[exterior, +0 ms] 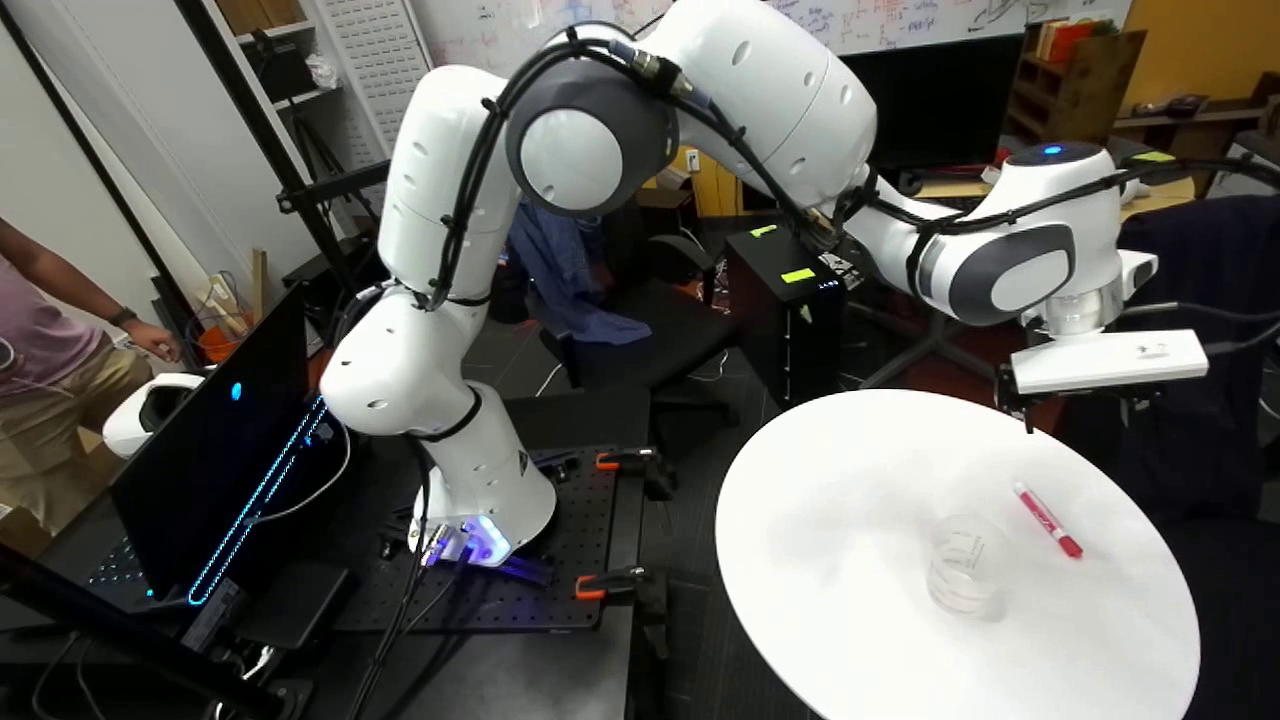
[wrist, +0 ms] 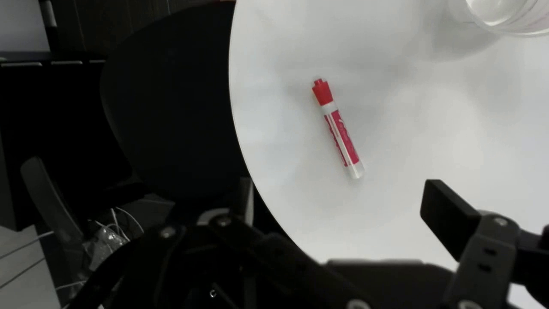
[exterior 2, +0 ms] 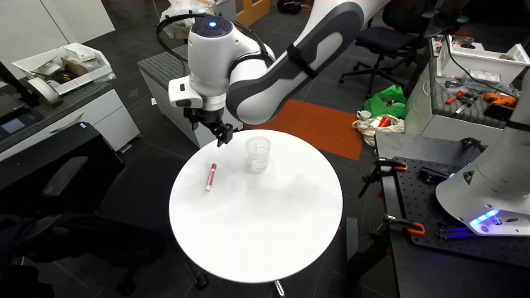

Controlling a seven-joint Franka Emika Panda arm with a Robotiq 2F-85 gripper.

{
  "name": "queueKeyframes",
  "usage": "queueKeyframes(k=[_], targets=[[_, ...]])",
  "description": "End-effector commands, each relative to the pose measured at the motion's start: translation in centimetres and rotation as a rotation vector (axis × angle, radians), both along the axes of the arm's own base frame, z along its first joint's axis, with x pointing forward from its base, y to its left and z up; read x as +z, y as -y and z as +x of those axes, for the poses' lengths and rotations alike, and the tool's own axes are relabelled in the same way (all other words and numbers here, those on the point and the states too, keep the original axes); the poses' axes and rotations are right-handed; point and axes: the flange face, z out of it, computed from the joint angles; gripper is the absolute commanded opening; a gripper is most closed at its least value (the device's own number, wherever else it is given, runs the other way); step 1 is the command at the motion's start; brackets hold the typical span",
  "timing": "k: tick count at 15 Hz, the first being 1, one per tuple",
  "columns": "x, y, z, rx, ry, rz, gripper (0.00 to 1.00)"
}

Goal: Get the marker from the table and place it in the colorless cup

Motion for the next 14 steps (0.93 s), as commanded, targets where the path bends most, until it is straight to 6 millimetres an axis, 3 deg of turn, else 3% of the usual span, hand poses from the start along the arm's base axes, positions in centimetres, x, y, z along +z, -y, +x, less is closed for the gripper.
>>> queueKeyframes(k=[1,9,14], targets=[[-1.5,0.5,1.3,0.084,-0.035,0.032,1.00],[-5.9,2.8,3.6,0.111,-0.066,-0.054,1.00],[-7.8,1.8,4.0,0.118,-0.152,-0.040,1.00]])
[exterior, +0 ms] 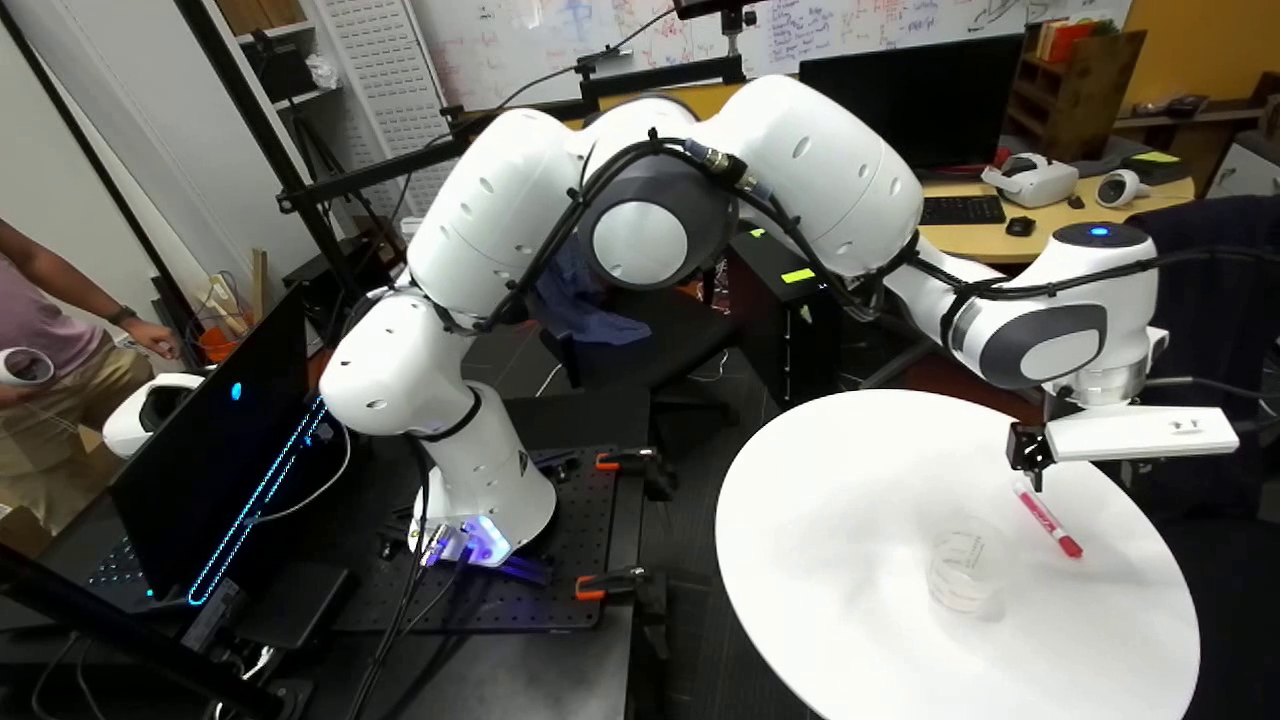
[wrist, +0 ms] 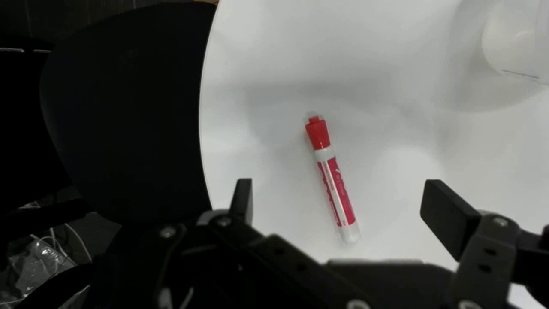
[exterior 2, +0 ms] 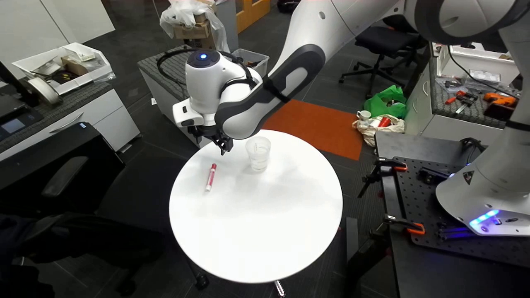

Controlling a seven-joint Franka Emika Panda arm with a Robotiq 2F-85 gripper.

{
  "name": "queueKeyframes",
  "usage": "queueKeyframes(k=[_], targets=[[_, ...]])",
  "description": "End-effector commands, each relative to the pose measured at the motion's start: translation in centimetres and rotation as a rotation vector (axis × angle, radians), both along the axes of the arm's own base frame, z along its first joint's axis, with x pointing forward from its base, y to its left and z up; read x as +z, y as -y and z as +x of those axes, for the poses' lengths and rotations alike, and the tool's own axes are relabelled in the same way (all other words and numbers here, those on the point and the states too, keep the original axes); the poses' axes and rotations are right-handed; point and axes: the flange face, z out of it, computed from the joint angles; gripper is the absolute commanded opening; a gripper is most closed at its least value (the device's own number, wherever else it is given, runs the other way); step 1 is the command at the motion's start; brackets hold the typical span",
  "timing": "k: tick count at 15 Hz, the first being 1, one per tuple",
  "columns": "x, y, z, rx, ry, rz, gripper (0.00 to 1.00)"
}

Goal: Get the marker from the table and place it in the colorless cup

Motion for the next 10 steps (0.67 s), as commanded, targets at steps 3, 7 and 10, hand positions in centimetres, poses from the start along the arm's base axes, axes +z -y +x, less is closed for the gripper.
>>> queueKeyframes(k=[3,7,10], targets=[[-0.9,-1.5,1.3,0.031,-0.095,-0.007,1.00],[-1.6,-1.9,2.2,0.050,-0.122,-0.022,1.00],[-2.5,-2.0,2.7,0.052,-0.152,-0.027,1.00]])
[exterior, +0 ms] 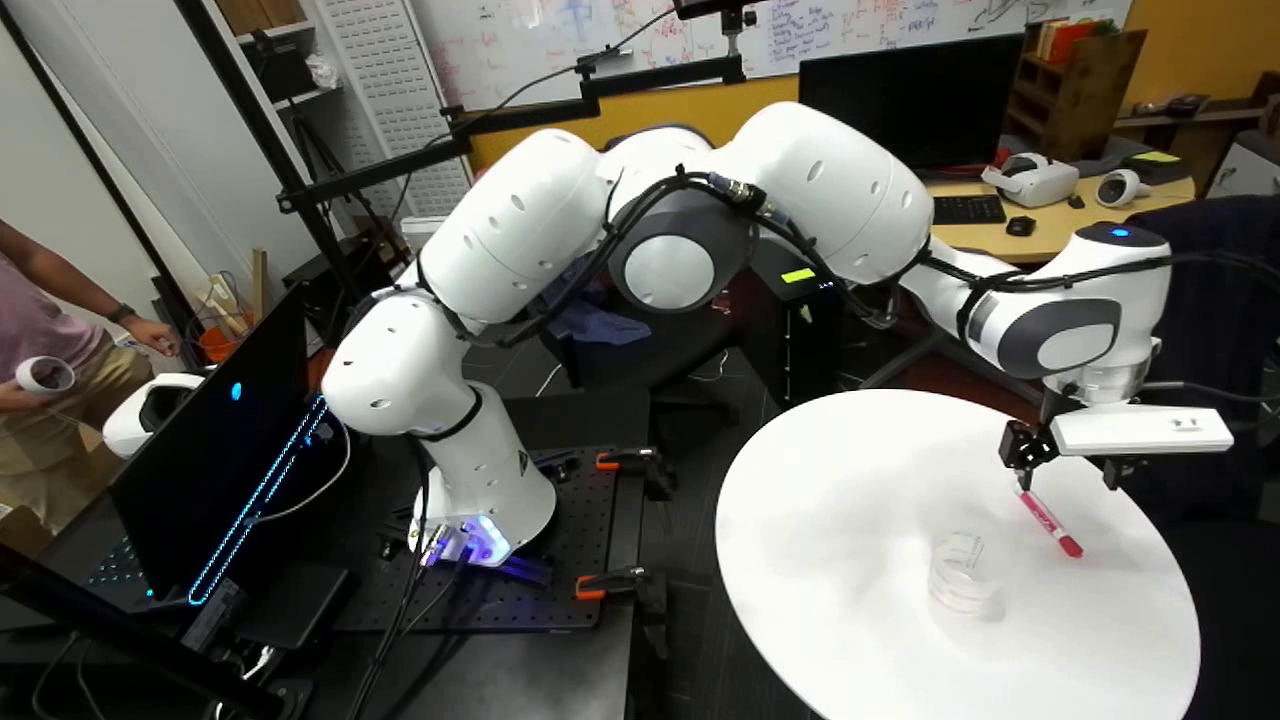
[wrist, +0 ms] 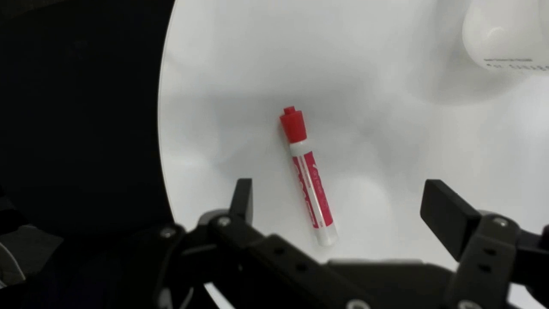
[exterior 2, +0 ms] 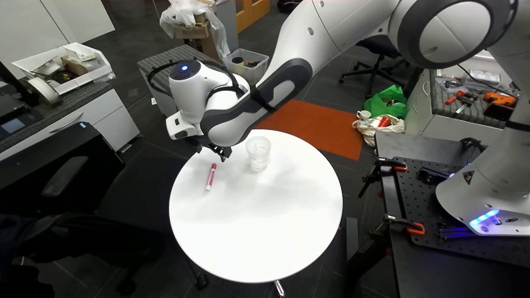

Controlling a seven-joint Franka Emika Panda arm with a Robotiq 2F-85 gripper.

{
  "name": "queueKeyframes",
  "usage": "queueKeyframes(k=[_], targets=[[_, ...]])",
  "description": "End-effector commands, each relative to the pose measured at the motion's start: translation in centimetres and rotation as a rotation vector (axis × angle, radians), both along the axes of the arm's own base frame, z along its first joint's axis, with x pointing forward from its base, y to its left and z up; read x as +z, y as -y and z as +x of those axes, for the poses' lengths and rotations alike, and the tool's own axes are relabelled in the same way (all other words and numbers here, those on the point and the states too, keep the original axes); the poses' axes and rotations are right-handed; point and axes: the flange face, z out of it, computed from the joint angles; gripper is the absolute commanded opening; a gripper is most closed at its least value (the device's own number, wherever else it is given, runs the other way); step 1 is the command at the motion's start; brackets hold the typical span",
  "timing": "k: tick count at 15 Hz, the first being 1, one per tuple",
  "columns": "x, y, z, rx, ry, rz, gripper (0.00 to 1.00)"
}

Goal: Get the marker from the table and place it in the colorless cup

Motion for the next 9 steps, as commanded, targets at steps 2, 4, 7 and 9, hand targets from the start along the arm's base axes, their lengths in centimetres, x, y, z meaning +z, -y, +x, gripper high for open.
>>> queueKeyframes(k=[2,4,7,9], targets=[[-1.0,-0.2,1.3,0.013,-0.047,-0.007,1.00],[-1.5,-0.3,1.5,0.007,-0.062,-0.009,1.00],[-2.4,-0.5,1.7,0.008,-0.073,-0.009,1.00],[-2.9,-0.5,1.8,0.009,-0.077,-0.007,1.00]])
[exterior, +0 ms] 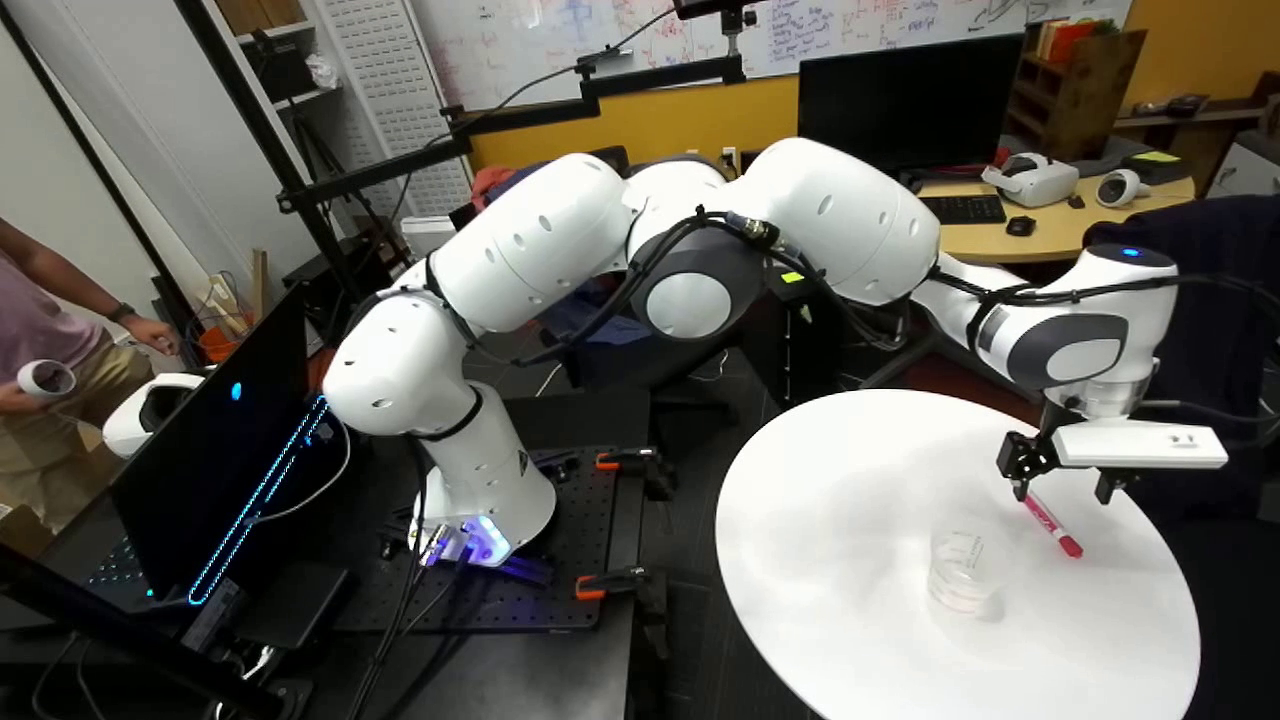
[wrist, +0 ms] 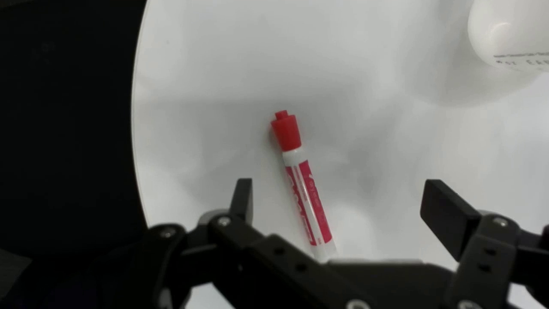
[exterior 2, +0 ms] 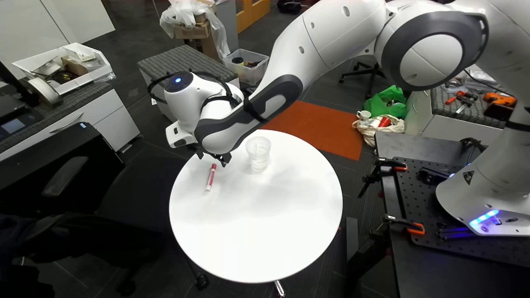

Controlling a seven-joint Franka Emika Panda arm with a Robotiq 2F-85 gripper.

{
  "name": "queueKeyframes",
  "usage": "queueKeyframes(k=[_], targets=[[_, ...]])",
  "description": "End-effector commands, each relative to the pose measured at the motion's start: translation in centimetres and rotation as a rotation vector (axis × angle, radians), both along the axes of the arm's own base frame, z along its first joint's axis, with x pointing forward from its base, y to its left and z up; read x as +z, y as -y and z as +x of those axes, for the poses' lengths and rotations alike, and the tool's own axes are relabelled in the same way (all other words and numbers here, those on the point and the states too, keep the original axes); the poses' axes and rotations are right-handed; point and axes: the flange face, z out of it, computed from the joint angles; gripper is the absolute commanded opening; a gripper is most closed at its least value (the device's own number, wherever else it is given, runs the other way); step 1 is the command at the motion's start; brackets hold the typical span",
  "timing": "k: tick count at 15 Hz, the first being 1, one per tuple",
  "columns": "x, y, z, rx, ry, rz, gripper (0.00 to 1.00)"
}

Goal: Get the marker from the table and place it in the colorless cup

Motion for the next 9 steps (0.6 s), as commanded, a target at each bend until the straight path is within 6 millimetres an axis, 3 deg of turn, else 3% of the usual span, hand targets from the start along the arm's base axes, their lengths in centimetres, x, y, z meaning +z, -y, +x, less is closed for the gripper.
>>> queueKeyframes(k=[1,9], targets=[[-0.6,-0.2,0.8,0.020,-0.019,0.004,1.00],[-2.7,-0.2,1.1,0.010,-0.031,0.001,1.00]])
